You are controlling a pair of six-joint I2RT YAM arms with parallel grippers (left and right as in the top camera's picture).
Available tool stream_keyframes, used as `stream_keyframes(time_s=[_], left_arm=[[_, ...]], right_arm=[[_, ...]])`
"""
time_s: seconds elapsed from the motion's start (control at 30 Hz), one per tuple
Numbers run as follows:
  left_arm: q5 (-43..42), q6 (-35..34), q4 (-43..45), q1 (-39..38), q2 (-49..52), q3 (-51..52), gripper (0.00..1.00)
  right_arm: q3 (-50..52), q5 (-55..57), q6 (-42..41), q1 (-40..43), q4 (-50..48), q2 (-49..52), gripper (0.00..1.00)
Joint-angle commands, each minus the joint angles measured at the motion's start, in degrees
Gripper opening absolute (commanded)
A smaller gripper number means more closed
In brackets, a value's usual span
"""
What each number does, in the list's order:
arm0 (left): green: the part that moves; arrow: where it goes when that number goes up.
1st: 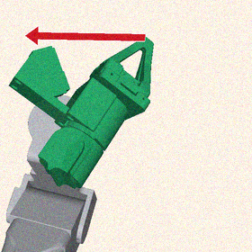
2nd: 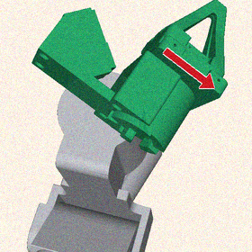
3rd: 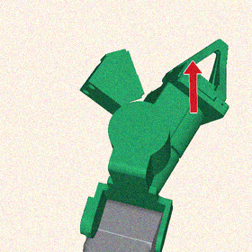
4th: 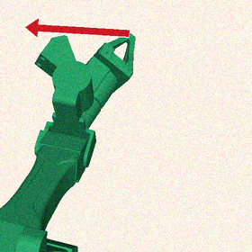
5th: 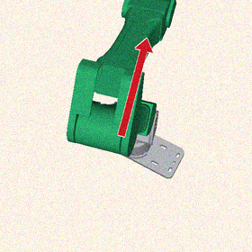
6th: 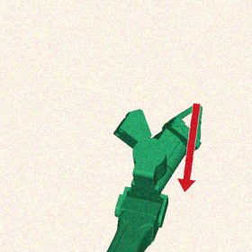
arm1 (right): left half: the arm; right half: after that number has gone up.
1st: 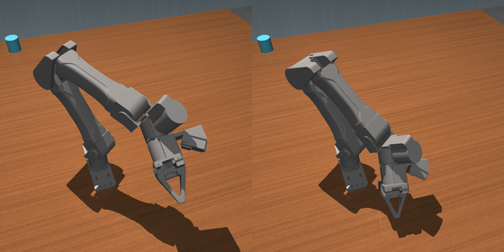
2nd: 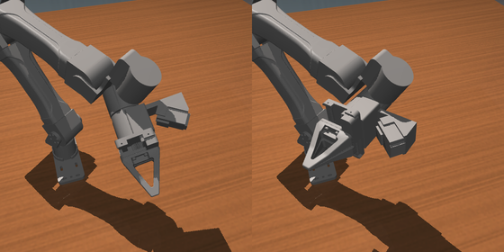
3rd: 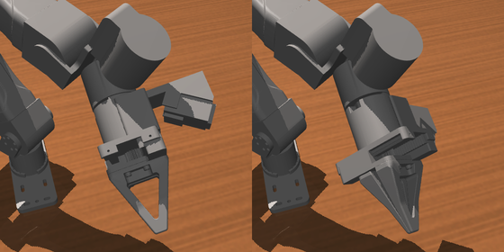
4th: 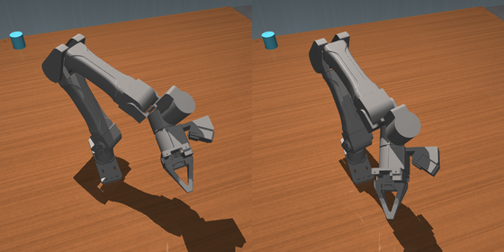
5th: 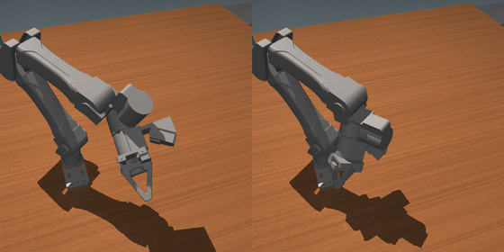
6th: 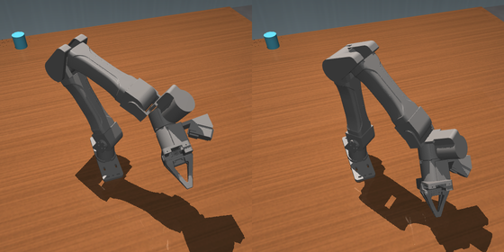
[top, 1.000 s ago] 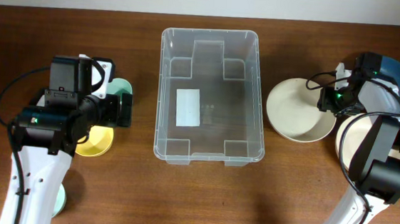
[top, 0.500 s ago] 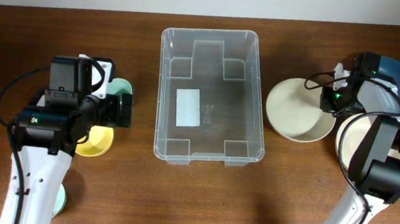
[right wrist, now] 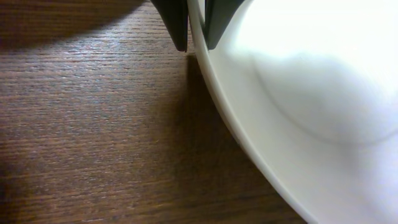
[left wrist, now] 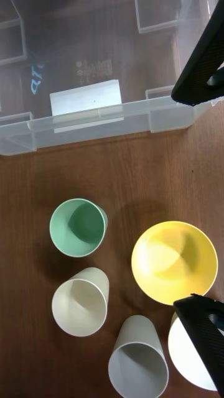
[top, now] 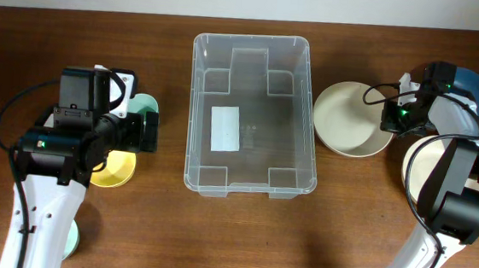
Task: Pack container
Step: 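Close the right gripper on the cream bowl's rim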
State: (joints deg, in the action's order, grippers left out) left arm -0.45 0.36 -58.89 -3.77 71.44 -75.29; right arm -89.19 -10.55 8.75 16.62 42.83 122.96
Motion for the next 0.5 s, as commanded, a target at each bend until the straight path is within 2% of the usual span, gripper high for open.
stream_keyframes(time_s=[0.0,0.17,0.47], left_arm=[[0.22,-0.17,0.17,0.2,0.07,-1.05,1.0],[0.22,-0.17,0.15,0.2,0.07,-1.05,1.0],[0.24,-0.15,0.15,0.2,0.07,-1.05,1.0]], right_arm=[[-0.83,3.41,-4.11,-0.59,0.0,0.59,0.04],[-6.49,3.43,-6.1,-0.61,3.93,-3.52,0.04],[-21.11,3.45,-6.08,-1.99,17.35,-11.87,0.04]])
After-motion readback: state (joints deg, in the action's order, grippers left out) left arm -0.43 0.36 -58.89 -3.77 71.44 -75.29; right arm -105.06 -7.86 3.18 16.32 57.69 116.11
